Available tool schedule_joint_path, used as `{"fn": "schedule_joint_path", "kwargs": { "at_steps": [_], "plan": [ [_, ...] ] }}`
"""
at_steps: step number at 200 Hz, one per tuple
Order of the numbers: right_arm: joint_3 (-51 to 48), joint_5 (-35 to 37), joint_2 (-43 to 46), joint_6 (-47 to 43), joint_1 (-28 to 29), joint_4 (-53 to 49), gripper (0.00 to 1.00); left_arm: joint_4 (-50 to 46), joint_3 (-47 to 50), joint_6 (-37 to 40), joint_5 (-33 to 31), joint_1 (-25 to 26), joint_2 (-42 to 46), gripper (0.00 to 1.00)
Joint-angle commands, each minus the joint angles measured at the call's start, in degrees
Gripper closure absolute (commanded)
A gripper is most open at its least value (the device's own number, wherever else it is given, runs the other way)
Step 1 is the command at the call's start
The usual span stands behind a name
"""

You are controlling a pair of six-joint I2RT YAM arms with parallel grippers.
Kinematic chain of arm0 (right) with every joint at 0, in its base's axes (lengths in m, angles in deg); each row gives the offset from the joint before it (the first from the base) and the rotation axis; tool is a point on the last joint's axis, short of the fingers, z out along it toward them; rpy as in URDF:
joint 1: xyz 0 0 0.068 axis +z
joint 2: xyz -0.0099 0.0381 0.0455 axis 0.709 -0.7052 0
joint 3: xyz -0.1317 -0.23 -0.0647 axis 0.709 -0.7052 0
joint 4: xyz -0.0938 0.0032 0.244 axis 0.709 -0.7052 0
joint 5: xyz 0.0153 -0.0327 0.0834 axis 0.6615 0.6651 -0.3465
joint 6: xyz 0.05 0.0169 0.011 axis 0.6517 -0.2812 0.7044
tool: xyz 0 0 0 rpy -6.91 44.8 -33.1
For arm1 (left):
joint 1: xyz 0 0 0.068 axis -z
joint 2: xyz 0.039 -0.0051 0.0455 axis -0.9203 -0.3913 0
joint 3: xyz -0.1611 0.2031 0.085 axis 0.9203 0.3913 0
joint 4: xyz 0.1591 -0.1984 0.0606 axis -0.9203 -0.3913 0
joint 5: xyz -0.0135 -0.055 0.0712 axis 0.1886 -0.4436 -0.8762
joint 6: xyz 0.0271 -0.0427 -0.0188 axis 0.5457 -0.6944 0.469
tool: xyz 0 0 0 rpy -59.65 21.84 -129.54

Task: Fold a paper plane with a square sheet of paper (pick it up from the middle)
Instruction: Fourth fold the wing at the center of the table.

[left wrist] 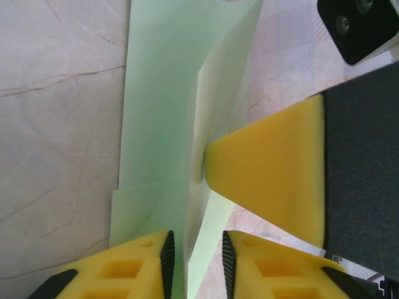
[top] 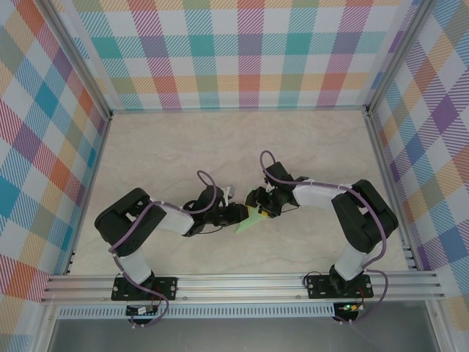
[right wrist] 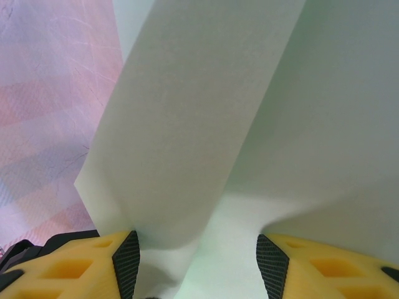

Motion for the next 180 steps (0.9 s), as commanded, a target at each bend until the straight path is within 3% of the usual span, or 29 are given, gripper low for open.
{"fn": "schedule_joint_path", "kwargs": {
  "at_steps": [1,56,92,144,180],
  "plan": [
    [-1.95,5.62,-3.72,0.2,-0.36,-4.33,0.42,-1.99,-1.0,0.44,-0.31,-0.5,-1.84,0.76],
    [-2.2,4.76,-1.31,-1.72,-0.4,-3.33,0.42,-1.31,-1.0,-0.13,0.51,-0.5,-1.98,0.9],
    [-3.45,3.46,1.21,-3.63,-0.66,-1.55,0.41,1.21,-0.33,-2.14,1.75,-0.96,-2.68,0.93],
    [-4.45,4.17,1.03,-3.68,-0.8,-1.76,0.42,2.88,-0.23,-3.4,2.92,-1.54,-2.94,0.93],
    [-2.68,6.42,-1.23,-2.62,-0.8,-5.66,0.44,2.25,-0.12,-3.14,3.94,-1.63,-2.13,0.83]
  ]
}}
